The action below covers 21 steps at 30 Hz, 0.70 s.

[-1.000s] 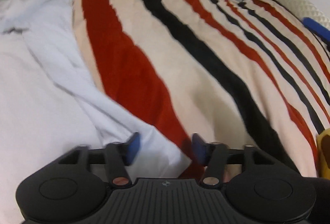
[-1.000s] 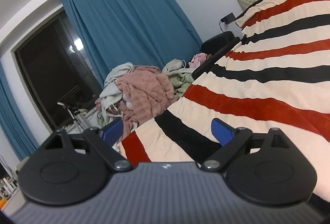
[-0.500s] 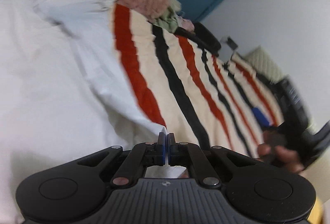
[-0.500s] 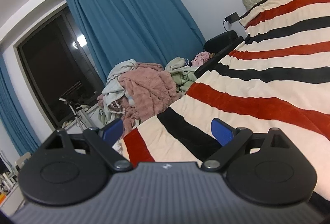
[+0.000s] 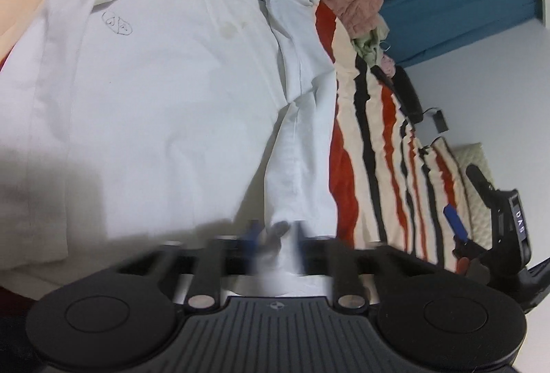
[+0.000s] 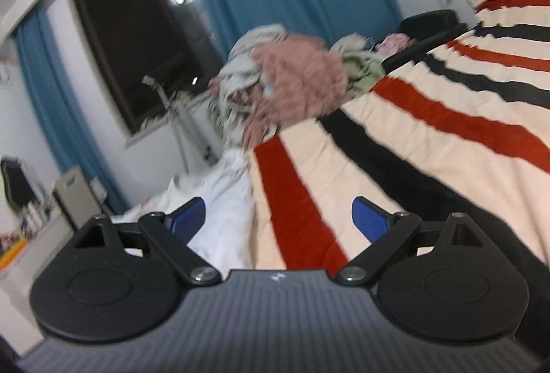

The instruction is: Fold clothes

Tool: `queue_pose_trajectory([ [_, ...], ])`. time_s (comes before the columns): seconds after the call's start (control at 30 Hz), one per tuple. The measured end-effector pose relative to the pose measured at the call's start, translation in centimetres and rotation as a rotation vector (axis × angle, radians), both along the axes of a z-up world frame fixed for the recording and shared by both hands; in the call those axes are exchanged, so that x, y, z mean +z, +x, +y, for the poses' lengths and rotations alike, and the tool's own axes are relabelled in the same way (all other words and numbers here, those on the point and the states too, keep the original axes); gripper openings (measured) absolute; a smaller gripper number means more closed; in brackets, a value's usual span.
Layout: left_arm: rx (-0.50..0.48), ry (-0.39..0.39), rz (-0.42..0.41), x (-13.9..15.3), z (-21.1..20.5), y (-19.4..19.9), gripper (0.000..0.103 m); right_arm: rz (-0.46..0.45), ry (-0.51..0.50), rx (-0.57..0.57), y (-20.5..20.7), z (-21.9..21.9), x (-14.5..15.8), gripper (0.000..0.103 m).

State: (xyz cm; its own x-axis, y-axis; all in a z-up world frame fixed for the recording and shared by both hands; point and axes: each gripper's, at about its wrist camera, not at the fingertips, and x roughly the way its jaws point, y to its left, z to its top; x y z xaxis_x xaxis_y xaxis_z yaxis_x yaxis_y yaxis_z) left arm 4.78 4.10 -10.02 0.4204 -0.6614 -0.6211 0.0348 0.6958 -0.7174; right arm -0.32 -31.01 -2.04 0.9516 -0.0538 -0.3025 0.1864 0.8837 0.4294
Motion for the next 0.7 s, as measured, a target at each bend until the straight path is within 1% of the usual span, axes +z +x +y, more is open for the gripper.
queue_pose_trajectory([
  [0.03,-0.012,0.016,-0.015,0.0,-0.7,0.0,0.062,0.011,-0.014,0.015,0.2,0.5,-0.1,0.093],
  [0.1,-0.053,0.061,-0.039,0.0,-1.7,0.2,0.064,0.022,-0.038,0.034,0.5,1.2,-0.1,0.093],
  [0.13,-0.075,0.093,-0.041,-0.1,-2.1,0.3,0.062,0.028,-0.046,0.043,0.6,1.6,-0.1,0.093],
  [0.2,-0.088,0.151,-0.03,-0.4,-2.6,0.5,0.05,0.041,-0.053,0.055,0.8,1.8,-0.2,0.093],
  [0.23,-0.085,0.147,-0.019,-0.6,-2.4,0.4,0.036,0.047,-0.056,0.061,0.9,1.9,-0.3,0.093],
  [0.27,-0.083,0.142,-0.009,-0.7,-2.3,0.4,0.018,0.054,-0.059,0.063,1.0,2.1,-0.3,0.093],
  [0.33,-0.081,0.133,0.01,-1.0,-2.2,-0.1,0.006,0.064,-0.065,0.066,1.0,2.2,-0.4,0.093],
  [0.37,-0.082,0.15,0.004,-0.9,-2.2,-0.4,0.002,0.064,-0.065,0.068,0.9,2.3,-0.4,0.093],
  [0.5,-0.101,0.272,-0.066,0.3,-2.7,-2.1,0.002,0.061,-0.064,0.08,0.7,2.5,-0.2,0.093],
  [0.6,-0.145,0.319,-0.123,1.4,-4.0,-3.9,0.005,0.063,-0.064,0.097,0.6,2.7,-0.1,0.093],
  [0.63,-0.169,0.325,-0.125,1.7,-4.2,-4.1,0.017,0.063,-0.065,0.101,0.5,2.8,-0.1,0.093],
  [0.67,-0.193,0.323,-0.118,2.1,-4.3,-4.3,0.037,0.062,-0.066,0.104,0.5,2.9,0.0,0.093],
  [0.7,-0.211,0.318,-0.113,2.5,-4.3,-4.3,0.045,0.06,-0.066,0.107,0.4,2.9,0.0,0.093],
])
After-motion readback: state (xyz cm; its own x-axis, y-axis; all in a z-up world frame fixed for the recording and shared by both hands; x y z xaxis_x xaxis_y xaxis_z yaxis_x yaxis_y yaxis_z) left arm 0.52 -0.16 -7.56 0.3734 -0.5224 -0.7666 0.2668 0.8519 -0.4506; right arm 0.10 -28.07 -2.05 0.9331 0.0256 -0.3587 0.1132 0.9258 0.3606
